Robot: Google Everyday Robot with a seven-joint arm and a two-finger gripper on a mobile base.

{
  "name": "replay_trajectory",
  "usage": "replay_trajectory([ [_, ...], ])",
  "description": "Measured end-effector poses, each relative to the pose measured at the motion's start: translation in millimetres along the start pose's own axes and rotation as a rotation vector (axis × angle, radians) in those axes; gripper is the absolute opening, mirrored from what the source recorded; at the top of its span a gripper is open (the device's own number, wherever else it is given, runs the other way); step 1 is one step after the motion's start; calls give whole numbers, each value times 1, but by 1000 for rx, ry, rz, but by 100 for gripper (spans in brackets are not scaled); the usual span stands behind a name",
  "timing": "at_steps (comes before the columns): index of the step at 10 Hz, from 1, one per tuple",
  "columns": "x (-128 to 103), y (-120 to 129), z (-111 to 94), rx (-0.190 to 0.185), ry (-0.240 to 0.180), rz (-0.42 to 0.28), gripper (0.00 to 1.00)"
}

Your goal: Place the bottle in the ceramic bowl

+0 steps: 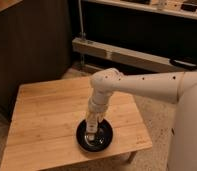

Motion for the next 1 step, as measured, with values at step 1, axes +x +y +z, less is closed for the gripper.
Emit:
replay_trajectory([
  [1, 0, -3, 0, 1, 0, 4, 66],
])
